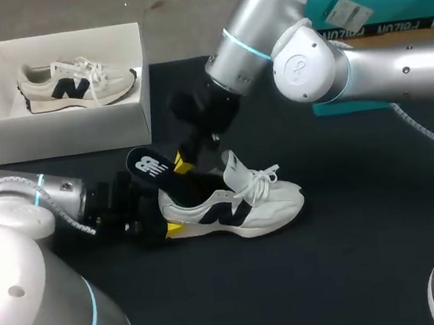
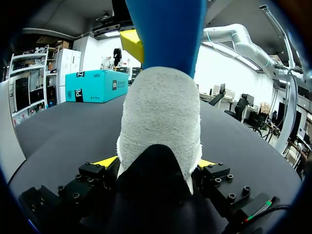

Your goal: Take the shoe out of the shoebox, open the shoe tongue, remove and reinsert the insole, then place the shoe into the shoebox

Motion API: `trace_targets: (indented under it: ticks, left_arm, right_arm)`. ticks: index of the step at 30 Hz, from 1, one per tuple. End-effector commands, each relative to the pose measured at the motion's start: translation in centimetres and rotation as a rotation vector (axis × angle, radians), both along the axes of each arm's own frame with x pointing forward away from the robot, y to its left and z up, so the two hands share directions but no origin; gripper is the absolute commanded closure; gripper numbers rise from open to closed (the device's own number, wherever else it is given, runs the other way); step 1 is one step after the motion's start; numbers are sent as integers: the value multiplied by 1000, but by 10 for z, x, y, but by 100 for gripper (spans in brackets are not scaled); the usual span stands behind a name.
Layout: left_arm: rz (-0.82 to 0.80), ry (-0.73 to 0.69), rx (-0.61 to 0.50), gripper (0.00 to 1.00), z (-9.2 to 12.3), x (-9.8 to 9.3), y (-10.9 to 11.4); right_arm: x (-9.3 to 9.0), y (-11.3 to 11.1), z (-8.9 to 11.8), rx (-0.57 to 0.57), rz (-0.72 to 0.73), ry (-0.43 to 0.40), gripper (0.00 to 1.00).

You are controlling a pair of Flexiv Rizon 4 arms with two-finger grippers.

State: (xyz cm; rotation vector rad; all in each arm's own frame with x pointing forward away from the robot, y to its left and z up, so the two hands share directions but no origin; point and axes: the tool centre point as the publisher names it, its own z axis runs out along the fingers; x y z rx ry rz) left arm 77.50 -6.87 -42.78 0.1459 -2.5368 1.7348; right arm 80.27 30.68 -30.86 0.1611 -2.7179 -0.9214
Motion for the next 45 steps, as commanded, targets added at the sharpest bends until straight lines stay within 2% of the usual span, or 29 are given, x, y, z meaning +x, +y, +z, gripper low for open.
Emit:
trace_targets:
  ticks: [1, 9, 26, 27, 29, 32, 34, 41, 44, 45]
  left_arm:
    - [-2, 2, 2, 100, -3, 2, 0]
    - [-2, 2, 2, 100, -3, 2, 0]
    - [-2, 2, 2, 100, -3, 2, 0]
    - [-2, 2, 2, 100, -3, 2, 0]
    - [-2, 2, 2, 100, -3, 2, 0]
    - [-2, 2, 2, 100, -3, 2, 0]
    - [-2, 2, 2, 100, -3, 2, 0]
    - [-2, 2, 2, 100, -3, 2, 0]
    - [-2, 2, 2, 100, -3, 2, 0]
    - [-2, 2, 2, 100, -3, 2, 0]
  right_arm:
    - [0, 1, 16, 3, -8, -6, 100]
    - [2, 4, 53, 119, -76, 4, 100]
    - [2, 4, 53, 119, -76, 4, 100]
    - [3, 3, 53, 128, -123, 37, 100]
    - [9, 3, 69, 184, -166, 30, 100]
    - [26, -2, 96, 274, -283, 75, 100]
    - [34, -4, 111, 270, -319, 105, 100]
    - [40, -11, 158, 307, -348, 170, 100]
    - [44, -20, 179, 339, -368, 170, 100]
    - [47, -23, 187, 360, -353, 137, 100]
